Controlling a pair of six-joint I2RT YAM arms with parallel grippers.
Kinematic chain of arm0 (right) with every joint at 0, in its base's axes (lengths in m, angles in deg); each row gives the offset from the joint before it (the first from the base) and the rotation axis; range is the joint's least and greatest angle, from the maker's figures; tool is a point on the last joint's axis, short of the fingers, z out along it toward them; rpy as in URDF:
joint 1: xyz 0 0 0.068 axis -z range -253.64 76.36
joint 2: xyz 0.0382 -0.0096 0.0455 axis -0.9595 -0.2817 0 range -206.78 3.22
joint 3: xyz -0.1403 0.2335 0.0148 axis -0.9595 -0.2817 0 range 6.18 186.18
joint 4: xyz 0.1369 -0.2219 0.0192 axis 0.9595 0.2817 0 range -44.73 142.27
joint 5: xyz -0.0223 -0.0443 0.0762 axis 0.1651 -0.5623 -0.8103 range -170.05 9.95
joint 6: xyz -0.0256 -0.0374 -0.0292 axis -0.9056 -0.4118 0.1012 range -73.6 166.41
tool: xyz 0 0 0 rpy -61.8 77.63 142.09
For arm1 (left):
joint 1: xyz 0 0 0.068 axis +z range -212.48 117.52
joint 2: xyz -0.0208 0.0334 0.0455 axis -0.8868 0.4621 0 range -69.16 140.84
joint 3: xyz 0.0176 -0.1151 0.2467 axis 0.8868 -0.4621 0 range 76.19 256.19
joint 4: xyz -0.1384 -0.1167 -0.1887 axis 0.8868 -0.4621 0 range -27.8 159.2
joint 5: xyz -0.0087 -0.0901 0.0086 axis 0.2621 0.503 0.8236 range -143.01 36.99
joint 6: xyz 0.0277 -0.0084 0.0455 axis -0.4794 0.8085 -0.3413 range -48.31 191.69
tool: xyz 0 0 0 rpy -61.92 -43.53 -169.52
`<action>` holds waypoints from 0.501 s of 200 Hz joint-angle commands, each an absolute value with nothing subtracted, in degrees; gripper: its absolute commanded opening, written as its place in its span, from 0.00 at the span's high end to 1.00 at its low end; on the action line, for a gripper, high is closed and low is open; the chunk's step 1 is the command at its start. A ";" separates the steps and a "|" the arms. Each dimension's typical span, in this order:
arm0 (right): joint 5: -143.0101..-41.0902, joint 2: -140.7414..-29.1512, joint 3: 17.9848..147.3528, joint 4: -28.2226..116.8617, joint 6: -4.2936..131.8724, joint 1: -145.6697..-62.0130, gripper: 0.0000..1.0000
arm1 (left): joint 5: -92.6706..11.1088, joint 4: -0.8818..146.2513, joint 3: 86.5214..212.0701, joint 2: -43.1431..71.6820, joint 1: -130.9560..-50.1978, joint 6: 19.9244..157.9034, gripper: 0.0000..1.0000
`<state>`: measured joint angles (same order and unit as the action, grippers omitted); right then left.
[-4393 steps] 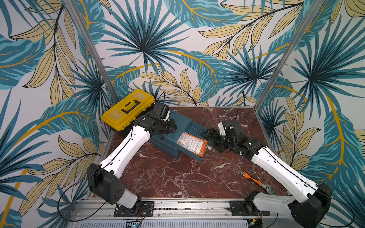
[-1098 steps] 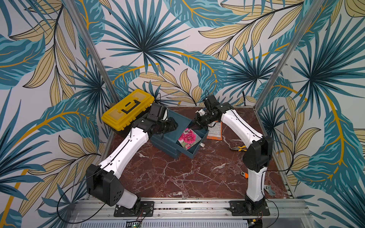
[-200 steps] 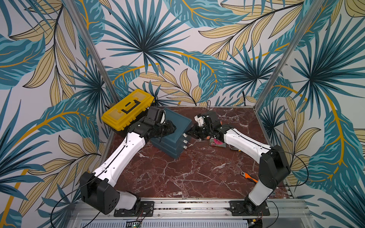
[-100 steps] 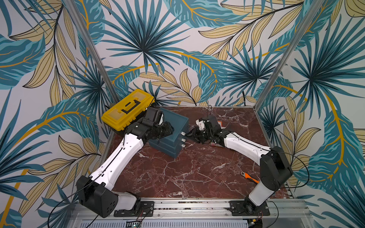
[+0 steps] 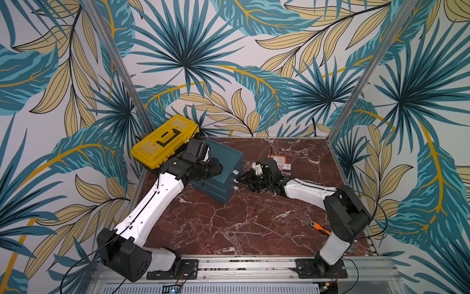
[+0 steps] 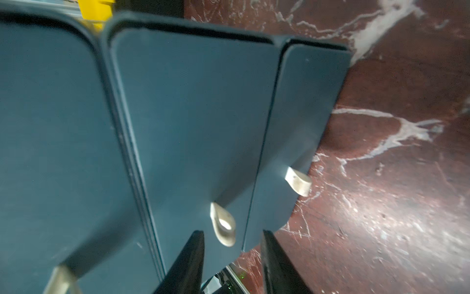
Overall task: Take the seed bags out of the drawer
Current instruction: Open the drawer in the storage box.
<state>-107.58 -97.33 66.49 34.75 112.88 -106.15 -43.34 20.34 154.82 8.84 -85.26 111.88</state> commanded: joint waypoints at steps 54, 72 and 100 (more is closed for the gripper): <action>-108.79 -101.65 66.21 26.14 117.95 -106.59 0.79 | -43.58 12.46 152.77 12.11 -84.54 111.70 0.53; -108.79 -101.08 65.87 26.74 117.73 -106.51 0.87 | -43.53 12.81 152.35 12.34 -84.45 111.68 0.52; -108.09 -99.07 65.03 29.22 116.77 -106.51 1.00 | -43.37 13.38 151.63 12.57 -84.45 111.70 0.53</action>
<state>-108.83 -100.85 66.47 27.07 117.41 -106.26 -42.73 21.22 154.82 9.51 -84.89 111.97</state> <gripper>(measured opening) 0.045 0.472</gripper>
